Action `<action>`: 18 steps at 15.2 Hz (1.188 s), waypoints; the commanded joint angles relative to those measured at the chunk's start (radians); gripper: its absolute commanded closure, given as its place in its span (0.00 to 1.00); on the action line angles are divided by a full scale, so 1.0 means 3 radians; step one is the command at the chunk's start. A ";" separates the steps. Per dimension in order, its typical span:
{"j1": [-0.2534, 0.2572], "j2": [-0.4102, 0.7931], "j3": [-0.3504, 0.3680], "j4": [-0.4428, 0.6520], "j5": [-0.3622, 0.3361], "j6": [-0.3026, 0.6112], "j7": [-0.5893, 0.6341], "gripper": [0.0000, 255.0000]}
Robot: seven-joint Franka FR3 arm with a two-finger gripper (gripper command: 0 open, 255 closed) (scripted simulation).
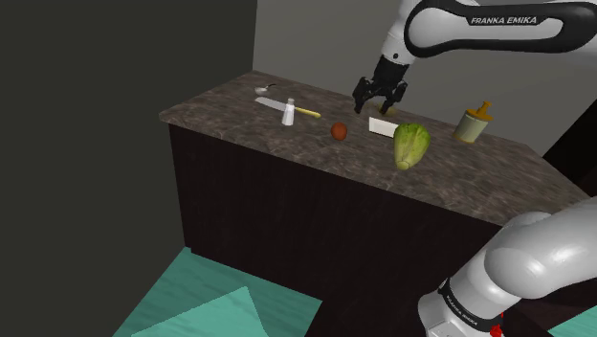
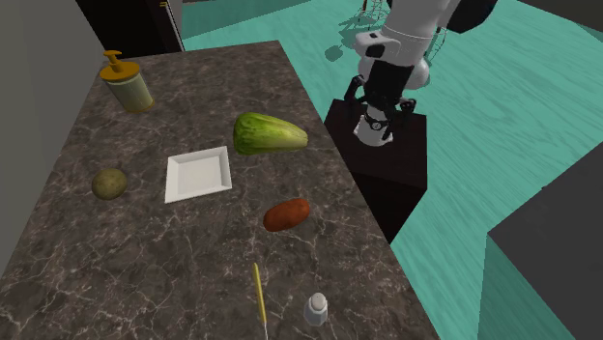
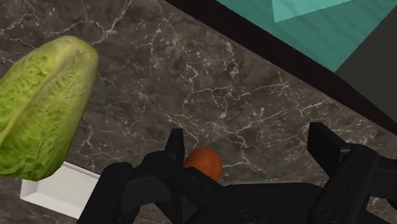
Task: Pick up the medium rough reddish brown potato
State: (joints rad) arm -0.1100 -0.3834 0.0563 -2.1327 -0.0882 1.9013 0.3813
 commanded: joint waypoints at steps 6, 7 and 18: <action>-0.0170 0.0864 0.0016 0.0504 -0.0114 0.0219 0.0613 0.00; -0.0189 0.0988 0.0009 0.0591 -0.0129 0.0236 0.0694 0.00; -0.0335 0.2273 -0.0179 0.1678 -0.0186 0.0228 0.1412 0.00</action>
State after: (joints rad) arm -0.2076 0.2682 0.0076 -1.6602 -0.1448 1.9737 0.7907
